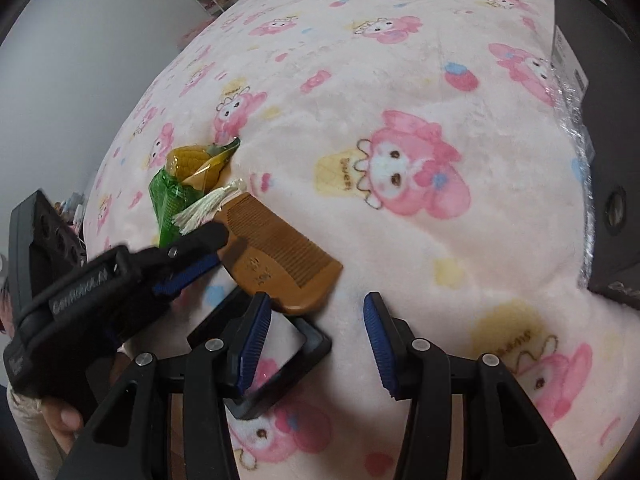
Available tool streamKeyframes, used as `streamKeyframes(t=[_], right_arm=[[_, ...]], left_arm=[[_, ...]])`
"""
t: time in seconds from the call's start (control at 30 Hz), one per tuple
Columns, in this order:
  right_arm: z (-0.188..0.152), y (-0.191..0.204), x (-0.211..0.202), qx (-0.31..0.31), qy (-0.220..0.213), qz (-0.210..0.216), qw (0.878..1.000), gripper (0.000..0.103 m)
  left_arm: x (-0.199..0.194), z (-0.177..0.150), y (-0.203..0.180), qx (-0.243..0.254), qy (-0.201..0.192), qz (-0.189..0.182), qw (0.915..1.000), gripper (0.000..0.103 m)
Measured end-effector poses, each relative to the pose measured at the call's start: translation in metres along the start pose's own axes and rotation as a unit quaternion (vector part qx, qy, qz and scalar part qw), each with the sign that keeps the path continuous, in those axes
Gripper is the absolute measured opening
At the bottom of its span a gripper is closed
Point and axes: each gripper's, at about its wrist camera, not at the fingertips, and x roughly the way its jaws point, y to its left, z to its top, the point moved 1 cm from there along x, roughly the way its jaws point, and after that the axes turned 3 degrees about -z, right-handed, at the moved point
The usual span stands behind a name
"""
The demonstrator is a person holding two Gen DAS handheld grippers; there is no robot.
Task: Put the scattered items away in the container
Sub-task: 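Lift the wooden comb with its tassel using the left gripper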
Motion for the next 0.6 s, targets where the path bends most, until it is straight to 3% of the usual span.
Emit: streamKeyframes(t=[0.1, 0.13, 0.37, 0.6], right_arm=[[0.005, 0.002, 0.01, -0.002, 0.005, 0.011, 1.0, 0.046], [0.006, 0.002, 0.012, 0.001, 0.006, 0.014, 1.0, 0.046], [-0.002, -0.019, -0.003, 0.044, -0.004, 0.05, 0.998, 0.048], [-0.03, -0.057, -0.059, 0.057, -0.022, 0.037, 0.997, 0.048]], left_arm=[[0.016, 0.004, -0.005, 0.01, 0.009, 0.011, 0.9998, 0.033], [0.018, 0.002, -0.009, 0.021, 0.01, 0.016, 0.9996, 0.023], [-0.007, -0.026, -0.034, 0.053, -0.004, -0.013, 0.9985, 0.018], [-0.015, -0.084, -0.07, 0.069, 0.045, -0.058, 0.9949, 0.018]])
